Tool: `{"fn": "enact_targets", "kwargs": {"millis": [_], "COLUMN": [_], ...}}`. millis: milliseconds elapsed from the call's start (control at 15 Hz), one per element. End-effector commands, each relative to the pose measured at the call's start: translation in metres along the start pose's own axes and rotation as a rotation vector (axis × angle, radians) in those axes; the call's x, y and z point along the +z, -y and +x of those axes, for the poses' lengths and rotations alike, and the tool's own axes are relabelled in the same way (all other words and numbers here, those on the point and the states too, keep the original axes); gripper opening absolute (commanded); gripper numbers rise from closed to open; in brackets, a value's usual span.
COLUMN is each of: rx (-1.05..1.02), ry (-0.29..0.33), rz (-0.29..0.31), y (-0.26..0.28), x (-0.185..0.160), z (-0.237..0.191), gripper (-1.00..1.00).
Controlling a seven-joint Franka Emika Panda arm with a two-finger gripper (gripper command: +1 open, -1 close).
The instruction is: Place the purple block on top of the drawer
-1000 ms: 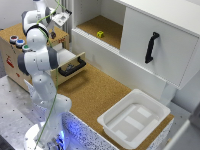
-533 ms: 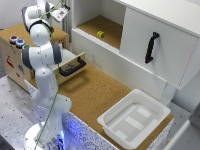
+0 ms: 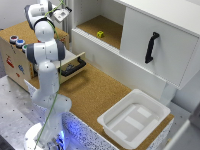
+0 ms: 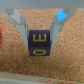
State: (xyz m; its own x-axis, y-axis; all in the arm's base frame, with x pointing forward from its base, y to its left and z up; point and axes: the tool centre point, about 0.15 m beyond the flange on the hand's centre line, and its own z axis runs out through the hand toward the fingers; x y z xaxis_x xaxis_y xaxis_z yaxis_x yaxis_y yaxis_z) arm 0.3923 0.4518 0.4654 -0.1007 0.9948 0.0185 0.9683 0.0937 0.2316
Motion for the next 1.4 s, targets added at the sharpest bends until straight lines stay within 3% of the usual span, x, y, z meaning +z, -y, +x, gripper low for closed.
{"fn": "enact_targets", "kwargs": {"millis": [0, 67, 333, 733, 1333], "rx": [0.032, 0.036, 0.044, 0.070, 0.102], "ry": [0.120, 0.120, 0.121, 0.084, 0.053], "rz": [0.104, 0.104, 0.081, -0.007, 0.012], "y": [-0.011, -0.011, -0.010, 0.012, 0.080], "x": [0.013, 0.014, 0.001, -0.054, -0.066], "z": [0.025, 0.026, 0.024, 0.006, -0.033], "gripper": [-1.00, 1.00, 1.00, 1.00, 1.00]}}
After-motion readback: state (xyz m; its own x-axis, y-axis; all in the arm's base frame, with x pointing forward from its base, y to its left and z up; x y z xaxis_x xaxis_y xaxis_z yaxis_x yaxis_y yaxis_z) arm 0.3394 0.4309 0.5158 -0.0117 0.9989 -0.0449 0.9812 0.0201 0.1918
